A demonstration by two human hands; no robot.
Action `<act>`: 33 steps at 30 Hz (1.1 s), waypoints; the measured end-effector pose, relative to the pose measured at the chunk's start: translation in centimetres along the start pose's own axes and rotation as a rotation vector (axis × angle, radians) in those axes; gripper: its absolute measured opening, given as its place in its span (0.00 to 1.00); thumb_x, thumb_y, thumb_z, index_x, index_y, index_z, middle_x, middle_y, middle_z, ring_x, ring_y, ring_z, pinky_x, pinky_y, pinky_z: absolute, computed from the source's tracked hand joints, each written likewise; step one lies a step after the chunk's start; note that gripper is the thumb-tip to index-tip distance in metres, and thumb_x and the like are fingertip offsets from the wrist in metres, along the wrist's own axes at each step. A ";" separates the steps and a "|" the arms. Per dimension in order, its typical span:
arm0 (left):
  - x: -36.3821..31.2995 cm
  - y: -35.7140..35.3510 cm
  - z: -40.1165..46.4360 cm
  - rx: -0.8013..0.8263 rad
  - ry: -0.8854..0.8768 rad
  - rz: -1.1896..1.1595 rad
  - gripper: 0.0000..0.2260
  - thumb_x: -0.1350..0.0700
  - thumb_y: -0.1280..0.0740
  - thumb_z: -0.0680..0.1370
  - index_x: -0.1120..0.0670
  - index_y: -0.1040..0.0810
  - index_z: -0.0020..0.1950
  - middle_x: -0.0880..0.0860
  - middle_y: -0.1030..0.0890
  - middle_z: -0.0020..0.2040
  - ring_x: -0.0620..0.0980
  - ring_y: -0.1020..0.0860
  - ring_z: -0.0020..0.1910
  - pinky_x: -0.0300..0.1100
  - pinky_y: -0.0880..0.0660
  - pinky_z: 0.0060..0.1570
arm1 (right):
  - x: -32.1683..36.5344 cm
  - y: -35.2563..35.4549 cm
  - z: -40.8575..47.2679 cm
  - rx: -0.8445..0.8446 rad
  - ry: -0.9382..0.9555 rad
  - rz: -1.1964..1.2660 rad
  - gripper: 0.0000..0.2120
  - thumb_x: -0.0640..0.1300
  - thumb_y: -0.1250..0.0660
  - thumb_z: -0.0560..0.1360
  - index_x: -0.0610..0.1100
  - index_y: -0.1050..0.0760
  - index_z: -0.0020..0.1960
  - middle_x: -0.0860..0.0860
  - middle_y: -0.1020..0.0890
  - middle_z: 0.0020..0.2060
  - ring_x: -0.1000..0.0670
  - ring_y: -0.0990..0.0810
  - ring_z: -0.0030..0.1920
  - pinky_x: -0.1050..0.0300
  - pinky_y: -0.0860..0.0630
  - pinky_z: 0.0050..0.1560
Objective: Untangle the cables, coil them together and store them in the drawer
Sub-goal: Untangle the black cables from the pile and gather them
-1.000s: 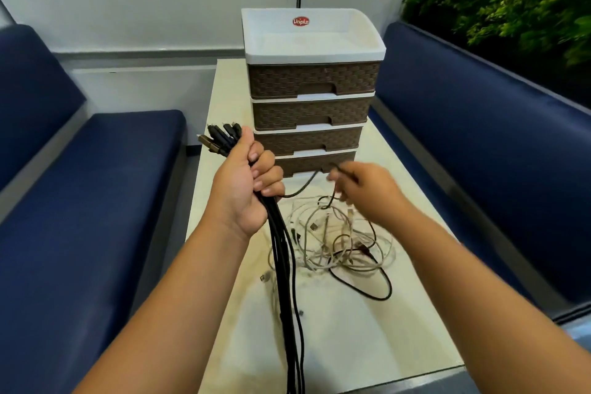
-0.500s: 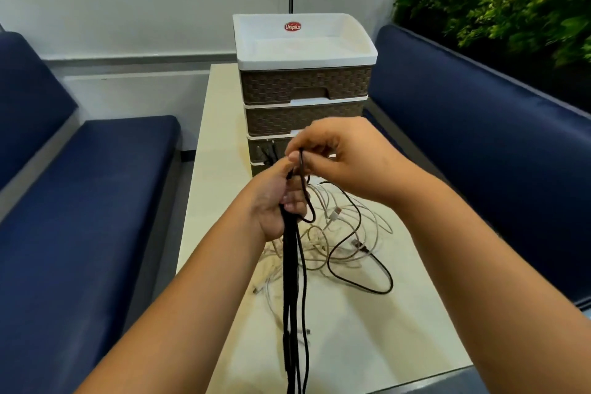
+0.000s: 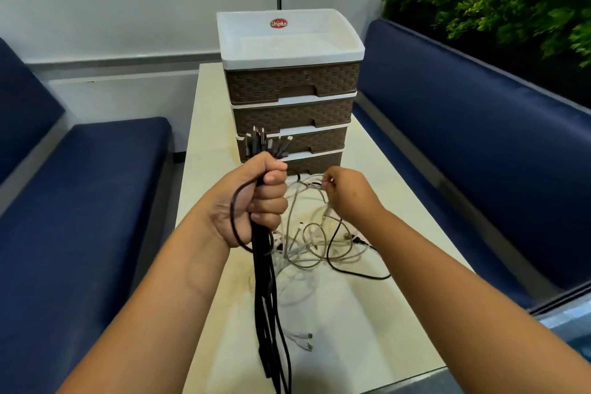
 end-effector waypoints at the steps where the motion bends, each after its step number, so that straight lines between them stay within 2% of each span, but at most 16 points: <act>1: -0.4 -0.1 -0.4 0.019 -0.020 0.006 0.16 0.53 0.40 0.74 0.50 0.35 0.25 0.45 0.48 0.24 0.43 0.51 0.22 0.33 0.52 0.20 | -1.3 -0.3 0.5 0.022 -0.066 -0.006 0.07 0.39 0.39 0.79 0.42 0.23 0.53 0.43 0.18 0.47 0.42 0.20 0.47 0.53 0.23 0.46; 4: -1.2 -0.3 -1.3 0.090 -0.075 0.002 0.16 0.53 0.41 0.74 0.50 0.35 0.25 0.45 0.48 0.24 0.43 0.50 0.22 0.33 0.51 0.20 | -4.0 -1.6 1.0 0.107 -0.191 0.005 0.07 0.36 0.31 0.75 0.38 0.21 0.53 0.41 0.17 0.49 0.41 0.18 0.50 0.47 0.20 0.53; 6: -1.4 -0.9 -1.8 0.194 -0.102 -0.017 0.16 0.53 0.39 0.74 0.50 0.34 0.25 0.45 0.47 0.24 0.43 0.49 0.21 0.33 0.49 0.20 | -4.5 -2.5 1.0 0.132 -0.226 0.087 0.07 0.37 0.32 0.75 0.37 0.22 0.53 0.40 0.17 0.47 0.40 0.17 0.47 0.45 0.19 0.51; 8: -1.4 -2.2 -2.4 0.361 -0.125 -0.065 0.16 0.54 0.35 0.74 0.50 0.34 0.26 0.46 0.44 0.23 0.44 0.47 0.21 0.33 0.49 0.20 | -4.9 -3.0 1.2 0.128 -0.283 0.174 0.08 0.38 0.34 0.76 0.37 0.22 0.53 0.42 0.17 0.44 0.43 0.17 0.44 0.51 0.18 0.47; 10: -1.8 -3.5 -3.2 0.534 -0.146 -0.148 0.16 0.56 0.36 0.75 0.51 0.35 0.29 0.47 0.42 0.24 0.45 0.44 0.22 0.34 0.49 0.22 | -5.0 -2.8 0.8 0.140 -0.330 0.120 0.09 0.42 0.32 0.75 0.38 0.21 0.53 0.48 0.23 0.37 0.48 0.21 0.40 0.60 0.24 0.40; 12: -2.7 -4.1 -3.6 0.601 -0.177 -0.226 0.15 0.57 0.38 0.76 0.52 0.36 0.30 0.48 0.40 0.24 0.45 0.43 0.23 0.34 0.50 0.22 | -5.7 -3.2 1.1 0.143 -0.346 0.206 0.06 0.38 0.35 0.76 0.37 0.22 0.51 0.48 0.25 0.34 0.49 0.23 0.34 0.64 0.25 0.31; 13: -3.1 -4.0 -3.5 0.585 -0.195 -0.237 0.15 0.57 0.38 0.76 0.51 0.35 0.30 0.48 0.40 0.24 0.45 0.44 0.22 0.34 0.49 0.22 | -5.8 -3.6 1.0 0.170 -0.341 0.249 0.06 0.35 0.37 0.77 0.35 0.23 0.51 0.45 0.22 0.36 0.48 0.21 0.33 0.62 0.21 0.32; 15: -3.8 -3.0 -3.0 0.457 -0.244 -0.188 0.16 0.55 0.37 0.75 0.50 0.34 0.28 0.46 0.42 0.23 0.44 0.46 0.22 0.34 0.48 0.21 | -5.8 -3.6 0.4 0.227 -0.399 0.487 0.05 0.32 0.37 0.78 0.35 0.26 0.53 0.38 0.19 0.44 0.44 0.17 0.37 0.51 0.16 0.41; 17: -4.2 -1.8 -2.5 0.316 -0.288 -0.133 0.16 0.53 0.38 0.74 0.50 0.32 0.25 0.45 0.45 0.23 0.43 0.48 0.21 0.33 0.48 0.20 | -4.8 -3.4 -0.4 0.380 -0.387 0.695 0.14 0.32 0.33 0.76 0.37 0.30 0.61 0.38 0.20 0.51 0.43 0.17 0.42 0.49 0.16 0.47; 19: -4.2 -1.4 -2.2 0.282 -0.297 -0.131 0.15 0.53 0.34 0.72 0.50 0.32 0.25 0.45 0.45 0.23 0.43 0.49 0.21 0.33 0.49 0.20 | -3.3 -1.1 -1.2 0.435 -0.245 0.527 0.26 0.39 0.27 0.73 0.46 0.33 0.68 0.44 0.21 0.56 0.46 0.18 0.49 0.50 0.18 0.49; 21: -4.1 -1.5 -1.8 0.295 -0.290 -0.134 0.16 0.53 0.29 0.69 0.50 0.33 0.26 0.45 0.46 0.23 0.43 0.49 0.21 0.33 0.49 0.20 | -1.5 2.1 -1.8 0.285 -0.085 0.292 0.33 0.48 0.24 0.71 0.53 0.35 0.71 0.51 0.25 0.58 0.49 0.20 0.52 0.58 0.22 0.44; 23: -4.0 -1.6 -1.5 0.316 -0.281 -0.136 0.16 0.53 0.29 0.69 0.50 0.33 0.26 0.45 0.45 0.23 0.43 0.49 0.21 0.33 0.48 0.20 | 1.8 4.8 -3.0 0.079 0.083 0.337 0.26 0.50 0.24 0.70 0.54 0.28 0.65 0.52 0.23 0.53 0.54 0.22 0.48 0.60 0.24 0.41; 24: -3.9 -1.8 -1.4 0.327 -0.279 -0.134 0.16 0.53 0.29 0.69 0.50 0.33 0.26 0.45 0.45 0.23 0.43 0.48 0.21 0.33 0.48 0.20 | 3.6 5.1 -3.8 0.071 0.158 0.411 0.20 0.50 0.24 0.70 0.53 0.24 0.60 0.52 0.22 0.48 0.55 0.23 0.44 0.61 0.24 0.41; 27: -3.8 -2.0 -1.2 0.335 -0.275 -0.130 0.15 0.53 0.32 0.71 0.50 0.32 0.27 0.45 0.45 0.23 0.43 0.48 0.21 0.33 0.47 0.20 | 7.3 2.6 -5.8 0.279 0.284 0.397 0.10 0.49 0.24 0.71 0.51 0.20 0.51 0.53 0.21 0.37 0.55 0.25 0.35 0.61 0.26 0.36; 29: -3.8 -1.8 -1.0 0.296 -0.274 -0.125 0.16 0.52 0.37 0.74 0.50 0.31 0.27 0.45 0.45 0.23 0.43 0.48 0.21 0.33 0.48 0.20 | 7.4 1.5 -5.8 0.291 0.272 0.295 0.03 0.48 0.28 0.75 0.49 0.20 0.45 0.51 0.19 0.35 0.50 0.21 0.36 0.55 0.24 0.38; 33: -3.0 -0.1 -0.5 0.053 -0.260 -0.080 0.18 0.43 0.41 0.79 0.52 0.24 0.37 0.45 0.46 0.22 0.41 0.48 0.19 0.31 0.48 0.18 | 6.6 3.2 -4.8 0.199 0.197 0.413 0.07 0.44 0.33 0.79 0.47 0.21 0.42 0.46 0.16 0.37 0.50 0.16 0.37 0.53 0.19 0.44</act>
Point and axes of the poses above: each hand's wrist, its own z-axis towards the middle knuckle, its own y-axis out of the back of the hand, x = y × z, the point moved 8 cm from there along z, towards the middle knuckle
